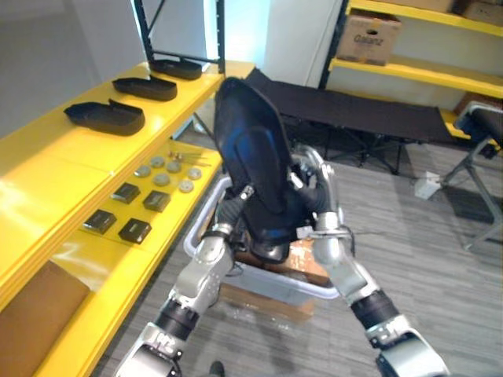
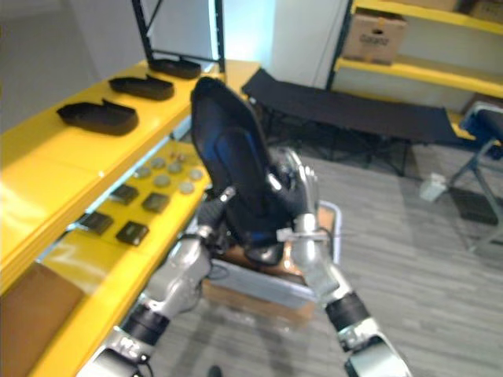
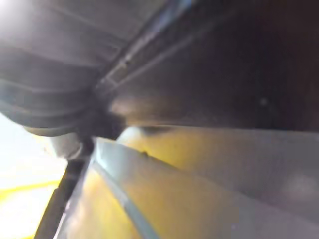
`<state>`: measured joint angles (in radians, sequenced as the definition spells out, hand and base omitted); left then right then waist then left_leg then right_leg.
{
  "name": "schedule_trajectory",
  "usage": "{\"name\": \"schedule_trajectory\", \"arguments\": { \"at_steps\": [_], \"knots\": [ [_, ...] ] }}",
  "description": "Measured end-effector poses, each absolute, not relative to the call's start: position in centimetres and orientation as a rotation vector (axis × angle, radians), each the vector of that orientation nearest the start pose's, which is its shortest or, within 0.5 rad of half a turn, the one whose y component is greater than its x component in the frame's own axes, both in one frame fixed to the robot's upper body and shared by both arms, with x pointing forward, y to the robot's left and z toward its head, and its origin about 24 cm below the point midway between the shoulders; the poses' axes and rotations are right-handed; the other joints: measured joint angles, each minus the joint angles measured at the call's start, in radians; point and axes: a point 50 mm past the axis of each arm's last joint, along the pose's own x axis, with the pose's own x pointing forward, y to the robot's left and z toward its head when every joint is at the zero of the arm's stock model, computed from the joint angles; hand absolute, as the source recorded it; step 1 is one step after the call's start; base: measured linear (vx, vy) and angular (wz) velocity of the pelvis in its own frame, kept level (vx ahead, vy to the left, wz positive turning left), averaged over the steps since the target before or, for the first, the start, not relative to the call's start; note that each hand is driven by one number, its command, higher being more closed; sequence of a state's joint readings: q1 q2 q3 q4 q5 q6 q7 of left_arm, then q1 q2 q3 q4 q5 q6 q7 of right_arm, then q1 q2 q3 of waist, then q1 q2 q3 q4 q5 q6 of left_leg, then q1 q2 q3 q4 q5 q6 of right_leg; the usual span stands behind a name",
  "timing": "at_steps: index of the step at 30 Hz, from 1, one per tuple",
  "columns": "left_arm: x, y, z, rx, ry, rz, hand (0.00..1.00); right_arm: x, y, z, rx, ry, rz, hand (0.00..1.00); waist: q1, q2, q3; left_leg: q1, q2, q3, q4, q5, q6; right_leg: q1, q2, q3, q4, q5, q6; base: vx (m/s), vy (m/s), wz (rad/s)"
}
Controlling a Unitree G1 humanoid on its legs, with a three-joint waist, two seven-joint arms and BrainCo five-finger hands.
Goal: Walk over and take plastic housings, then place them on the shelf
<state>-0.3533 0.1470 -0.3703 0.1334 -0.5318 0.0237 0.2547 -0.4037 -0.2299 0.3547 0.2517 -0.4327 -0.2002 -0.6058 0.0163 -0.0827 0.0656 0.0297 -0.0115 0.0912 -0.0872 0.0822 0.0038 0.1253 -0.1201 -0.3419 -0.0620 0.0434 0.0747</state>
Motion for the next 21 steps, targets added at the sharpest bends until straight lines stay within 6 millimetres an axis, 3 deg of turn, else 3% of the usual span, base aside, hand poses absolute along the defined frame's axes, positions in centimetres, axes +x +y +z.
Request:
{"name": "schedule_trajectory", "arguments": {
  "at_steps": [3,10,17,21],
  "knots": [
    [30.1,7.9,9.8,-0.236,-0.08,-0.199,1.0,30.5,-10.9,11.9,-0.538,-0.602,-0.164,0.0,-0.001,0.0,0.0,0.002,-0.001,0.003,0.0,0.0,0.0,-0.001,0.0,-0.005,0.008,0.0,-0.001,0.0,0.0,0.0],
    [29.3,10.1,15.7,-0.16,-0.41,-0.075,1.0,29.6,-11.7,16.5,-0.329,-0.739,-0.094,0.0,-0.008,0.0,0.0,0.009,-0.001,0.007,0.0,0.001,0.0,-0.002,-0.002,-0.004,0.02,-0.004,-0.005,0.0,0.0,0.0],
    [29.6,13.5,16.8,-0.039,-0.503,0.141,1.0,28.4,-15.4,20.8,-0.007,-0.825,-0.08,0.0,-0.022,0.004,0.002,0.019,0.0,0.025,-0.001,-0.003,-0.004,-0.003,-0.003,0.013,0.024,-0.01,-0.011,-0.01,0.027,-0.07],
    [29.5,14.5,17.2,0.041,-0.537,0.205,1.0,27.7,-16.6,22.0,0.104,-0.864,-0.036,0.0,-0.034,0.013,0.001,0.018,-0.001,0.03,-0.001,-0.004,-0.003,-0.006,-0.004,0.015,0.022,-0.01,-0.011,0.01,0.019,-0.03]
  ]
}}
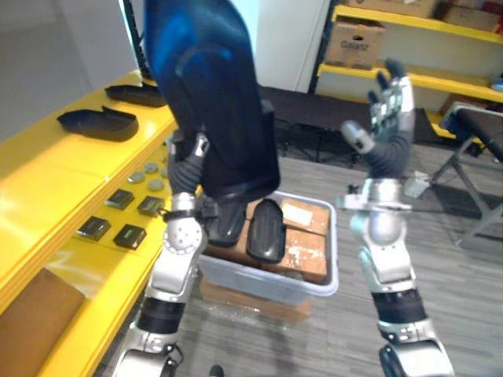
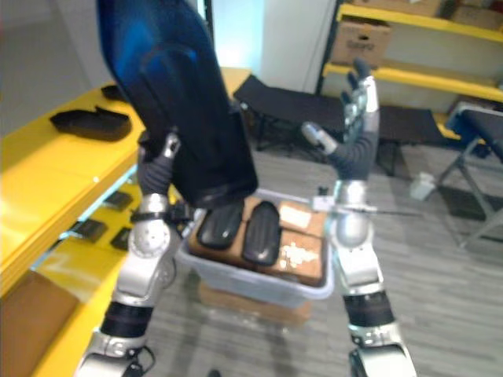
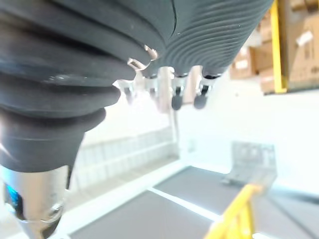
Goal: Walk over and take plastic housings, then place them on the shelf
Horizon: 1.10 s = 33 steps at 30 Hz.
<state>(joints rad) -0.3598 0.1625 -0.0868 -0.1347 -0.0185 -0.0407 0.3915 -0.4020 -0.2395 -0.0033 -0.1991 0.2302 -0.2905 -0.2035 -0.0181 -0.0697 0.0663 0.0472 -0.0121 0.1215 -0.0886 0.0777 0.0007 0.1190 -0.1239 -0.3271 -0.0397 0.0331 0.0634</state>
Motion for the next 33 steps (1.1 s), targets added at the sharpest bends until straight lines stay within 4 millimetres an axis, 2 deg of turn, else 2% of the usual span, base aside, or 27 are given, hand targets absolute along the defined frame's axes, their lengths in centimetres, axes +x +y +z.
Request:
{"name": "schedule_trajectory", "arguments": {
  "at_steps": [3,6,8,10,14,18,20,27,33],
  "knots": [
    [29.3,15.0,17.1,0.104,-0.545,0.228,1.0,26.9,-18.5,22.1,0.156,-0.881,-0.077,0.0,0.0,0.019,-0.011,-0.003,0.0,0.003,0.0,-0.002,0.003,-0.005,0.0,0.001,-0.004,0.0,0.0,0.01,0.004,-0.01],
    [28.6,16.4,16.4,0.123,-0.527,0.28,1.0,26.3,-20.5,20.4,0.186,-0.825,-0.146,0.0,-0.005,0.039,-0.02,-0.014,0.001,0.007,0.0,0.001,0.006,-0.015,0.001,0.005,-0.007,0.007,0.009,0.05,0.006,-0.04],
    [27.3,17.5,15.3,0.116,-0.506,0.32,1.0,25.2,-22.1,17.5,0.204,-0.72,-0.222,0.0,-0.011,0.045,-0.023,-0.013,0.002,0.015,0.0,0.001,0.006,-0.015,0.001,0.008,-0.007,0.008,0.01,0.07,0.0,-0.05],
    [26.3,18.0,14.4,0.073,-0.491,0.336,1.0,24.3,-22.8,15.1,0.226,-0.636,-0.28,0.0,-0.013,0.045,-0.023,-0.013,0.004,0.026,0.0,0.0,0.006,-0.018,0.002,0.018,-0.007,0.008,0.01,0.04,0.002,-0.11],
    [24.3,17.9,13.2,-0.036,-0.485,0.356,1.0,22.5,-22.6,10.9,0.295,-0.481,-0.38,0.0,-0.026,0.047,-0.022,-0.015,0.004,0.033,0.0,-0.007,0.004,-0.029,0.002,0.029,-0.007,0.007,0.01,0.02,0.013,-0.09],
    [20.9,18.1,13.2,-0.195,-0.562,0.387,1.0,19.5,-22.6,6.4,0.396,-0.306,-0.581,0.0,-0.031,0.05,-0.02,-0.015,0.004,0.037,-0.001,-0.021,-0.002,-0.03,0.0,0.032,-0.007,0.001,0.011,0.0,0.01,-0.02],
    [19.7,18.5,13.2,-0.234,-0.582,0.412,1.0,18.6,-22.4,5.4,0.427,-0.276,-0.615,0.0,-0.03,0.052,-0.019,-0.015,0.004,0.037,-0.001,-0.024,-0.003,-0.03,0.0,0.032,-0.008,-0.002,0.008,0.0,0.0,0.0],
    [18.5,18.7,12.7,-0.212,-0.579,0.402,1.0,18.7,-21.7,5.6,0.322,-0.284,-0.572,0.0,-0.022,0.052,-0.018,-0.019,0.001,0.031,-0.001,-0.025,-0.003,-0.03,-0.001,0.027,-0.01,-0.007,0.013,0.0,0.007,0.02],
    [17.9,19.5,13.3,-0.207,-0.613,0.479,1.0,19.5,-21.7,6.6,0.29,-0.322,-0.482,0.0,-0.015,0.052,-0.018,-0.032,-0.003,0.007,0.0,-0.024,-0.002,-0.029,-0.004,0.005,-0.012,-0.001,0.018,0.04,0.011,0.1]
  ]
}}
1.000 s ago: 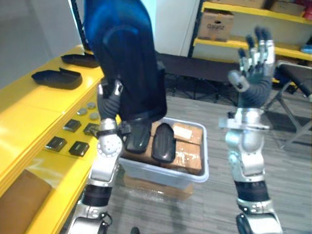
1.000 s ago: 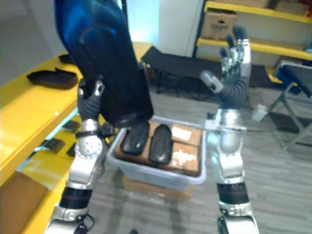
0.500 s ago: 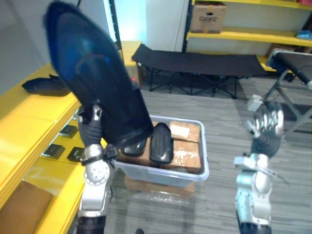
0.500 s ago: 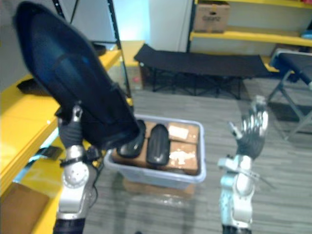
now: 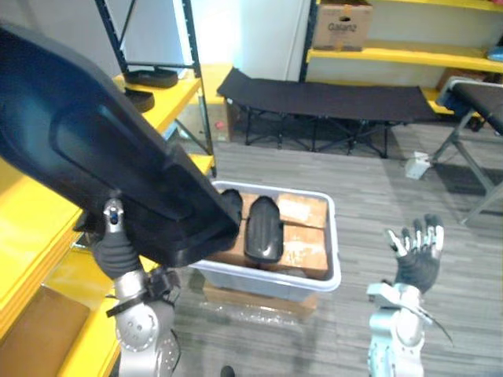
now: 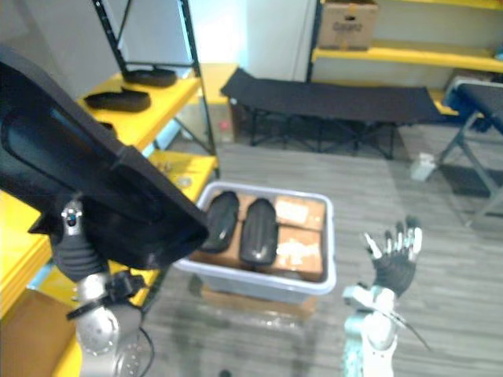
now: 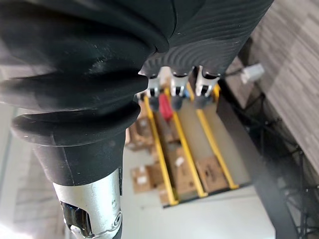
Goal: Walk over and take plastic housings, then place them on the shelf
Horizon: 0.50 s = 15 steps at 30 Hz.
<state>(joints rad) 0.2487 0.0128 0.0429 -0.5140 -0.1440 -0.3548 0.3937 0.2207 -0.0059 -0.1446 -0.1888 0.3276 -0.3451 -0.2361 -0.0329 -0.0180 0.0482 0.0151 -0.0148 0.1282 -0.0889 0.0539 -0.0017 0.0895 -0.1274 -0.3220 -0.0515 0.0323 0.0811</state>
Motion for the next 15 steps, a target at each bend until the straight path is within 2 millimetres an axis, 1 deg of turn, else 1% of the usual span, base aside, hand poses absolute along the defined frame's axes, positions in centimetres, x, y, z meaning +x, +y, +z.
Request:
{"name": "schedule_trajectory", "arguments": {
  "at_steps": [3,5,6,8,9,13,15],
  "knots": [
    [17.3,20.5,13.5,-0.151,-0.618,0.563,1.0,20.2,-21.0,7.1,0.305,-0.341,-0.419,0.0,0.009,0.0,0.0,-0.014,-0.007,-0.046,0.0,0.004,0.001,0.012,-0.003,-0.047,-0.001,-0.007,0.006,0.05,-0.002,0.44],
    [16.7,21.4,13.6,-0.125,-0.616,0.618,1.0,21.2,-19.6,7.6,0.322,-0.352,-0.349,0.0,0.031,0.0,0.0,-0.021,-0.015,-0.086,0.0,0.009,0.003,0.023,-0.007,-0.088,-0.002,-0.011,0.009,0.04,0.002,0.6],
    [16.1,22.2,13.5,-0.112,-0.615,0.677,1.0,22.2,-18.2,7.9,0.333,-0.347,-0.277,0.0,0.054,-0.002,0.001,-0.024,-0.023,-0.117,0.001,0.014,0.007,0.037,-0.011,-0.12,-0.003,-0.014,0.013,0.05,0.011,0.77],
    [15.4,22.9,13.4,-0.094,-0.611,0.729,1.0,23.1,-17.0,8.0,0.33,-0.335,-0.223,0.0,0.075,-0.004,0.002,-0.03,-0.035,-0.153,0.001,0.019,0.011,0.053,-0.017,-0.16,-0.002,-0.02,0.019,0.05,0.024,0.77],
    [14.7,23.8,13.3,-0.066,-0.605,0.777,1.0,23.7,-16.1,8.1,0.328,-0.326,-0.183,0.0,0.105,-0.007,0.004,-0.039,-0.045,-0.185,0.001,0.023,0.014,0.056,-0.023,-0.193,0.004,-0.025,0.026,0.05,0.045,0.7],
    [12.9,25.3,13.2,-0.014,-0.592,0.864,1.0,24.4,-14.9,8.1,0.309,-0.321,-0.13,0.0,0.161,-0.018,0.011,-0.043,-0.069,-0.25,0.001,0.025,0.017,0.083,-0.037,-0.253,0.02,-0.034,0.025,0.03,0.055,0.59],
    [12.2,25.9,13.1,0.017,-0.582,0.892,1.0,24.7,-14.7,8.6,0.295,-0.339,-0.117,0.0,0.176,-0.024,0.015,-0.042,-0.075,-0.265,0.001,0.023,0.016,0.085,-0.045,-0.256,0.037,-0.04,0.022,0.01,0.069,0.34]
  ]
}}
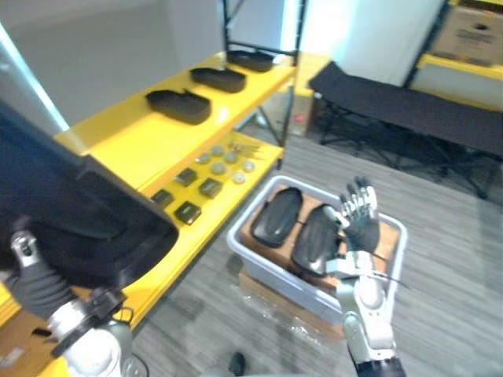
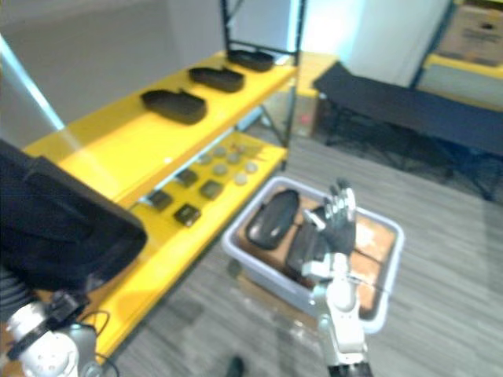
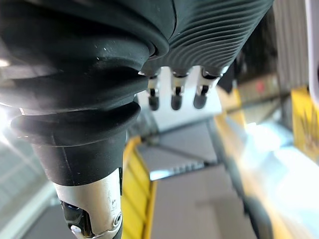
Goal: Walk over and take plastic housings, then place them on the shelf
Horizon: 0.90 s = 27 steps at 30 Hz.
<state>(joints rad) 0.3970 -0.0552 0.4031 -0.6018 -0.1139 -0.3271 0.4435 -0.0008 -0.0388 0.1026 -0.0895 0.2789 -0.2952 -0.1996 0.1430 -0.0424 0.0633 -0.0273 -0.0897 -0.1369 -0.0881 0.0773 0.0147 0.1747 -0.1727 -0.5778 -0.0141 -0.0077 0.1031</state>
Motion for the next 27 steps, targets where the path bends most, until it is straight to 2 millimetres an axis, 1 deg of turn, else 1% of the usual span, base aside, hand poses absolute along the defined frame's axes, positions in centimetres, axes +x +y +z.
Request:
{"name": "schedule_trajectory", "arguments": {
  "at_steps": [1,3,4,7,10,12,13,14,15,17,20,22,24,25,26,27],
  "knots": [
    [12.0,26.2,13.2,0.029,-0.582,0.896,1.0,24.9,-14.6,8.9,0.293,-0.349,-0.113,0.0,0.011,-0.005,0.005,0.001,-0.002,-0.003,0.0,-0.001,0.002,0.0,-0.003,0.0,0.006,-0.003,-0.002,-0.02,0.073,0.11],
    [11.7,26.5,13.2,0.048,-0.581,0.9,1.0,25.1,-14.5,9.0,0.275,-0.35,-0.106,0.0,0.011,-0.014,0.01,0.001,-0.007,-0.013,0.0,-0.005,0.007,0.0,-0.008,0.0,0.011,-0.01,-0.003,-0.02,0.053,0.07],
    [11.7,26.6,13.2,0.052,-0.58,0.899,1.0,25.1,-14.4,9.0,0.274,-0.343,-0.102,0.0,0.011,-0.021,0.016,0.003,-0.011,-0.01,0.0,-0.007,0.009,0.0,-0.014,0.001,0.019,-0.023,-0.003,-0.03,0.029,-0.07],
    [11.4,26.8,13.1,0.065,-0.568,0.908,1.0,25.3,-14.3,8.4,0.257,-0.308,-0.083,0.0,0.011,-0.026,0.027,0.012,-0.01,0.014,0.0,-0.011,0.015,0.0,-0.017,0.009,0.033,-0.05,-0.008,-0.04,0.015,-0.16],
    [11.4,26.7,13.0,0.065,-0.565,0.9,1.0,25.3,-14.4,8.3,0.228,-0.303,-0.05,0.0,0.008,-0.019,0.031,0.01,-0.007,0.025,0.0,-0.012,0.017,0.001,-0.018,0.004,0.034,-0.053,-0.003,-0.01,0.005,-0.01],
    [11.5,26.7,13.1,0.056,-0.568,0.885,1.0,25.4,-14.4,8.2,0.221,-0.292,-0.04,0.0,0.005,-0.017,0.035,0.007,0.011,0.117,0.0,-0.018,0.026,0.008,-0.021,-0.017,0.034,-0.045,0.011,-0.01,0.027,0.29],
    [11.8,26.6,13.2,0.032,-0.578,0.863,1.0,25.3,-14.6,8.1,0.213,-0.283,-0.041,0.0,-0.003,-0.008,0.045,0.007,0.024,0.184,0.0,-0.018,0.026,0.023,-0.024,-0.049,0.033,-0.043,0.015,0.0,0.033,0.51],
    [12.0,26.5,13.2,0.026,-0.585,0.856,1.0,25.2,-14.8,8.0,0.208,-0.278,-0.046,0.0,-0.008,-0.004,0.049,0.007,0.026,0.198,0.0,-0.018,0.026,0.03,-0.026,-0.061,0.034,-0.042,0.016,0.02,0.067,0.74],
    [12.4,26.1,13.3,0.007,-0.596,0.833,1.0,25.1,-15.2,7.8,0.197,-0.27,-0.059,0.0,-0.014,0.004,0.056,0.006,0.022,0.188,0.0,-0.016,0.024,0.037,-0.032,-0.084,0.045,-0.042,0.016,0.03,0.07,0.51],
    [12.5,25.9,13.3,-0.008,-0.599,0.825,1.0,25.0,-15.2,7.7,0.179,-0.269,-0.058,0.0,-0.014,0.007,0.057,0.006,0.015,0.173,0.0,-0.018,0.027,0.038,-0.035,-0.084,0.063,-0.042,0.016,0.05,0.061,0.36],
    [12.5,25.8,13.5,-0.011,-0.618,0.824,1.0,25.0,-15.2,7.9,0.16,-0.279,-0.041,0.0,-0.014,0.004,0.057,0.011,0.003,0.166,0.0,-0.029,0.041,0.035,-0.054,-0.084,0.094,-0.042,0.016,0.07,0.04,0.17],
    [13.2,25.3,13.9,-0.02,-0.65,0.788,1.0,25.0,-15.6,7.9,0.154,-0.283,-0.047,0.0,-0.021,0.002,0.058,0.01,-0.009,0.142,0.0,-0.034,0.047,0.035,-0.068,-0.081,0.122,-0.042,0.015,0.1,0.03,0.34],
    [14.1,24.7,14.6,-0.027,-0.692,0.728,1.0,25.0,-16.2,8.0,0.141,-0.29,-0.055,0.0,-0.022,0.002,0.058,0.013,-0.015,0.113,0.001,-0.031,0.044,0.027,-0.079,-0.051,0.171,-0.042,0.015,0.12,0.018,0.5],
    [14.8,24.4,15.1,-0.022,-0.72,0.677,1.0,25.0,-16.8,8.2,0.129,-0.304,-0.071,0.0,-0.03,0.002,0.058,0.015,-0.023,0.074,0.005,-0.023,0.05,0.02,-0.087,-0.008,0.217,-0.044,0.012,0.2,-0.014,0.96],
    [15.6,24.0,15.6,-0.012,-0.746,0.621,1.0,24.9,-17.6,8.4,0.116,-0.324,-0.095,0.0,-0.05,0.002,0.058,0.02,-0.03,0.025,0.006,-0.009,0.054,0.013,-0.092,0.044,0.267,-0.051,-0.002,0.17,-0.017,1.09],
    [16.0,23.9,15.7,-0.01,-0.757,0.595,1.0,24.8,-18.0,8.5,0.111,-0.332,-0.109,0.0,-0.054,0.002,0.058,0.021,-0.032,0.002,0.006,-0.005,0.057,0.003,-0.091,0.077,0.296,-0.064,-0.016,0.16,-0.066,1.14]
  ]
}}
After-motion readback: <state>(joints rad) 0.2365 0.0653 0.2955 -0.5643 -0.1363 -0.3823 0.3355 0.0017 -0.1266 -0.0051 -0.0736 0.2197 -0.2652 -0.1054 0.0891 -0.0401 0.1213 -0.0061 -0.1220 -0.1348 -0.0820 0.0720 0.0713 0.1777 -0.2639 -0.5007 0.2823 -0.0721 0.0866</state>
